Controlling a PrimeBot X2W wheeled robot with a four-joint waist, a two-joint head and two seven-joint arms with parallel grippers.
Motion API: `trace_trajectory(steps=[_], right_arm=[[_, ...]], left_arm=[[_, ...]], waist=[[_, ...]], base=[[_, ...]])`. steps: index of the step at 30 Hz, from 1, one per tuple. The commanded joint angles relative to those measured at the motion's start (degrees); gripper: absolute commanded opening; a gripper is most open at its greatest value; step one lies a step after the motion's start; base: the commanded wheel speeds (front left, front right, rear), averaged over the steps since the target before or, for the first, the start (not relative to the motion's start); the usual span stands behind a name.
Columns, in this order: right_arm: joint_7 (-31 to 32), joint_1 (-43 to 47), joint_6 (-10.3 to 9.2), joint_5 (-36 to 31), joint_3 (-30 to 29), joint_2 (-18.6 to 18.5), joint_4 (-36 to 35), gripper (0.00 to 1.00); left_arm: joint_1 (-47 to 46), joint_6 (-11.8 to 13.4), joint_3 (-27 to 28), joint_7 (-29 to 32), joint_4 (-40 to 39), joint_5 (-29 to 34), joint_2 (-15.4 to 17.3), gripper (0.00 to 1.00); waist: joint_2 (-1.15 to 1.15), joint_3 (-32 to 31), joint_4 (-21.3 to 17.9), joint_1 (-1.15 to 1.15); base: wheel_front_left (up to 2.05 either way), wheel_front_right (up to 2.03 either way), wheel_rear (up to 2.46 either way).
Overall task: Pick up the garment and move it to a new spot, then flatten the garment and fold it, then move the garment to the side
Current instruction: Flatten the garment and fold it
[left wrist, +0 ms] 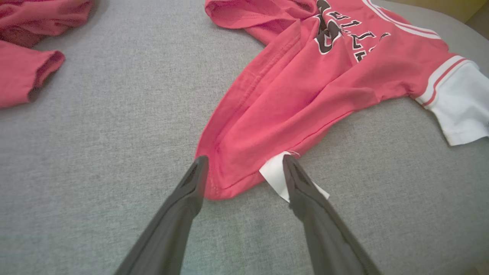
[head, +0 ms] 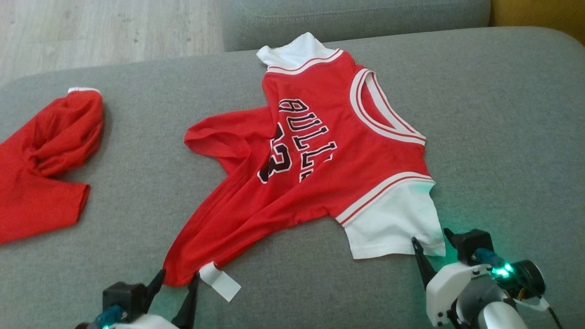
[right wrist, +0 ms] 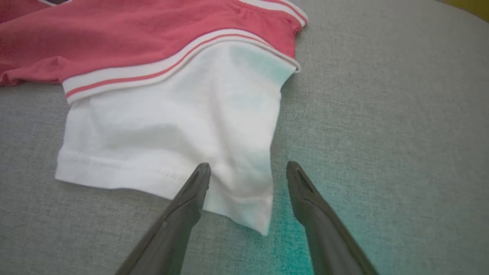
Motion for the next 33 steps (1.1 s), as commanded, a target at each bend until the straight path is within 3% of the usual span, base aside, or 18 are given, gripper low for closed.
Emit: trace_trajectory(steps=[1, 21, 33], right_arm=[[0.0, -1.4, 0.43, 0.8, 1.7, 0.1, -1.5, 1.0], [-1.4, -3.7, 0.43, 2.3, 3.4, 0.2, 0.3, 1.0], [-2.4, -5.2, 0.43, 2.8, 3.6, 0.3, 1.0, 1.0]], left_arm=[[-1.4, 0.4, 2.1, 0.8, -2.7, -0.7, 0.4, 1.0], [-2.5, 1.5, 1.5, 3.3, -1.7, -1.5, 1.0, 1.0], [-6.2, 2.9, 3.4, 2.6, 2.8, -1.7, 2.3, 1.0]], waist=[[0.0, 0.4, 0.0, 0.0], [0.0, 1.3, -0.6, 0.0], [0.0, 2.9, -1.4, 0.0]], base=[[0.0, 0.0, 0.0], [0.0, 0.0, 0.0], [0.0, 0.0, 0.0]])
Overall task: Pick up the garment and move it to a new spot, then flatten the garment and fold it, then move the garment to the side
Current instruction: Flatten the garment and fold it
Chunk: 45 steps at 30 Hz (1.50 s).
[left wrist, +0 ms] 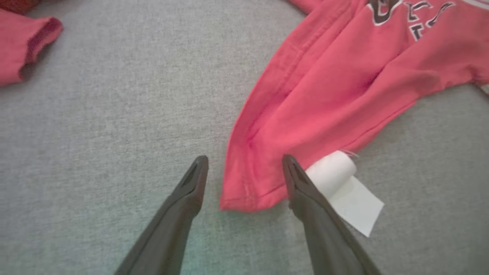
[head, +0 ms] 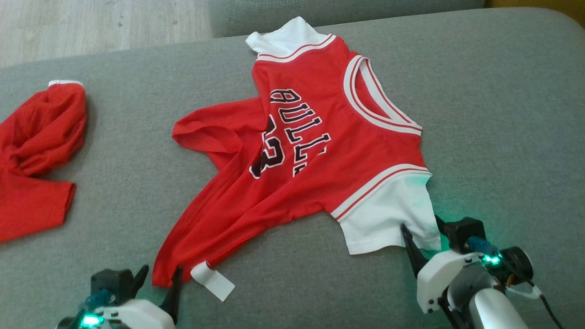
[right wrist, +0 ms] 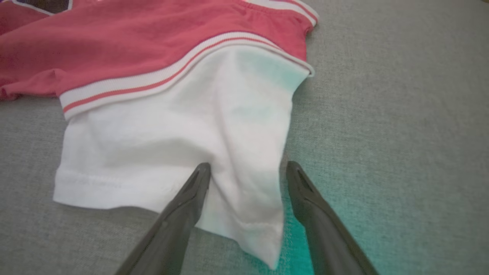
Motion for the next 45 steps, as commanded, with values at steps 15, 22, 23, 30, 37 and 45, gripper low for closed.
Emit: trace_trajectory(steps=[15, 22, 23, 30, 37, 45], right_arm=[[-1.1, -2.3, 0.43, 0.9, 2.5, 0.0, -1.0, 1.0], [0.0, -2.8, 0.43, 2.6, 4.4, 0.0, 0.0, 1.0], [0.0, -2.8, 0.43, 2.6, 4.4, 0.0, 0.0, 1.0], [-1.5, -4.9, 0.43, 6.8, 3.9, 0.0, 1.5, 0.0], [-4.1, -6.4, 0.43, 18.8, 2.4, 0.0, -3.8, 0.0], [0.3, -7.3, 0.43, 39.5, -2.8, -0.6, -29.8, 0.0]], left_arm=[[-3.8, -0.9, 1.5, 0.4, 4.1, -3.6, 0.7, 1.0], [-3.6, -1.5, 0.2, 0.3, 5.3, -4.2, 0.6, 0.26], [-3.6, -1.5, 0.2, 0.3, 5.3, -4.2, 0.6, 0.26], [-4.7, -2.2, -0.5, -0.6, 6.9, -6.3, 0.3, 0.0], [-5.6, -3.4, 0.7, -1.0, 3.3, -18.3, -3.2, 0.0], [-5.8, -3.7, 4.4, 2.6, -20.5, -39.4, -4.6, 0.0]], waist=[[0.0, 0.4, -0.6, 0.0], [0.0, 0.1, -0.7, 0.0], [0.0, 0.1, -0.7, 0.0], [0.0, 0.2, -0.7, 0.0], [0.0, -0.2, -1.0, 0.0], [0.0, -2.2, -2.7, 0.0]], base=[[0.0, 0.0, 0.0], [0.0, 0.0, 0.0], [0.0, 0.0, 0.0], [0.0, 0.0, 0.0], [0.0, 0.0, 0.0], [0.0, 0.0, 0.0]])
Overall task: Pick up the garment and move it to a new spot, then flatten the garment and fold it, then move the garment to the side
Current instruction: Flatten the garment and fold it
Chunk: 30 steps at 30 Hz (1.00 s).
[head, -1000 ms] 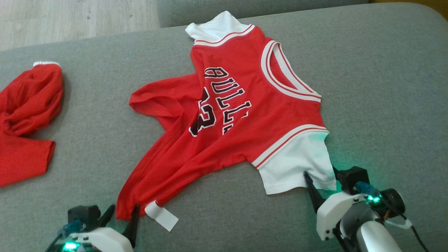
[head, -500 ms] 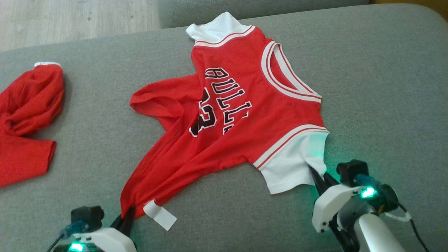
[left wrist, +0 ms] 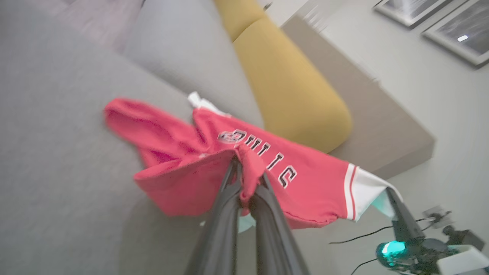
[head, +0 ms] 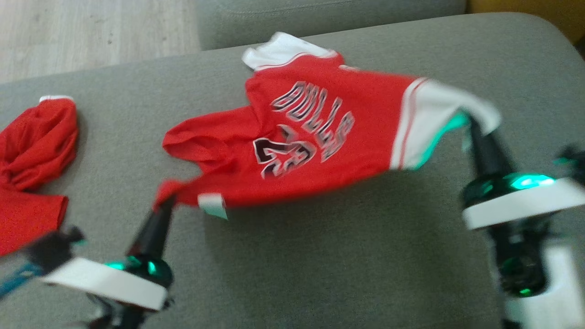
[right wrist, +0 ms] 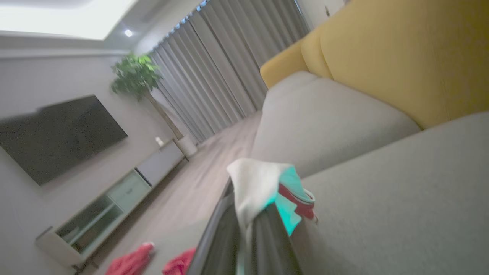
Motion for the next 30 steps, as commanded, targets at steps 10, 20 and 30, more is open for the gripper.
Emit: trace_trajectory(steps=[10, 20, 30], right_arm=[[13.6, -14.1, 0.44, 10.5, -9.7, -0.9, -28.2, 0.0], [27.5, -34.3, 0.44, 7.9, -13.3, -0.2, -26.0, 0.0], [21.9, -55.5, 0.44, -0.8, -12.1, 0.0, -4.6, 0.0]], left_arm=[[-12.1, 9.8, 10.1, 5.6, -30.2, -13.8, 0.4, 0.0], [-32.8, 23.3, 11.7, 12.7, -31.3, -17.0, 5.5, 0.0], [-60.8, 20.4, 6.2, 7.5, -3.3, -4.5, 11.0, 0.0]], waist=[[0.0, -0.8, -4.3, 0.0], [0.0, 5.9, -5.2, 0.0], [0.0, 20.1, -2.9, 0.0]], base=[[0.0, 0.0, 0.0], [0.0, 0.0, 0.0], [0.0, 0.0, 0.0]])
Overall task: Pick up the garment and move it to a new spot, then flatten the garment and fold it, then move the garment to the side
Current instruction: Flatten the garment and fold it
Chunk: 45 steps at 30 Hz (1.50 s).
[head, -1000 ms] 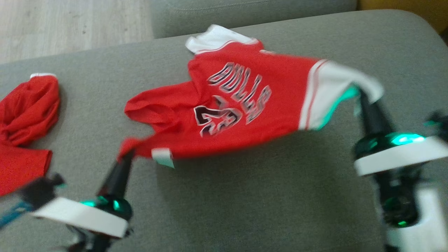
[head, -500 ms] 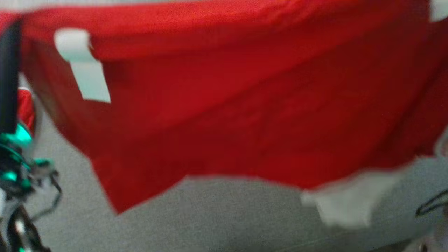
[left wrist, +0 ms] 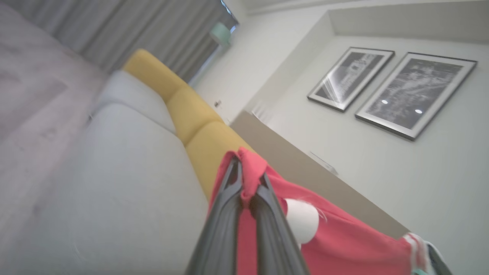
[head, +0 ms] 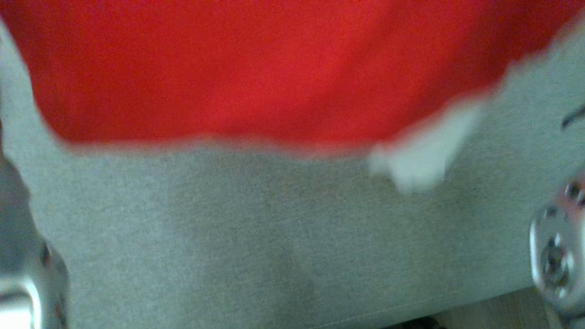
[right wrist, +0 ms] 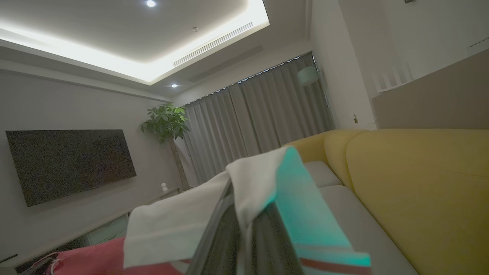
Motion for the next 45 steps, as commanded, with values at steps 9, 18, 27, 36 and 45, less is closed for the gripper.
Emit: trace_trajectory(steps=[9, 18, 27, 36, 45], right_arm=[[-18.5, -19.6, 0.44, -3.7, 0.7, 0.6, 23.3, 0.0], [-25.7, 2.1, 0.44, 1.4, 11.3, 0.6, 23.1, 0.0], [-25.4, 31.5, 0.44, 0.2, 15.3, 0.6, 16.3, 0.0], [-22.9, 48.1, 0.44, -2.8, 12.2, 0.6, 11.0, 0.0], [-21.1, 64.2, 0.44, -4.8, 10.8, 0.6, 5.1, 0.0]], left_arm=[[-23.0, -10.7, -3.4, -14.5, 28.0, 9.4, 1.3, 0.0], [-7.7, -18.6, -7.4, -18.5, 34.8, 10.0, 2.3, 0.0], [25.6, -19.7, -7.5, -22.8, 24.1, 6.4, 2.3, 0.0], [43.6, -19.0, -9.8, -26.7, 18.0, 7.5, -0.2, 0.0], [59.8, -17.7, -13.5, -29.7, 12.6, 8.6, -3.0, 0.0]], waist=[[0.0, 8.4, 1.2, -0.03], [0.0, 6.0, 0.1, -0.03], [0.0, 0.6, 0.1, -0.03], [0.0, -4.3, 2.3, -0.03], [0.0, -8.7, 3.3, -0.03]], base=[[0.0, 0.0, 0.0], [0.0, 0.0, 0.0], [0.0, 0.0, 0.0], [0.0, 0.0, 0.0], [0.0, 0.0, 0.0]])
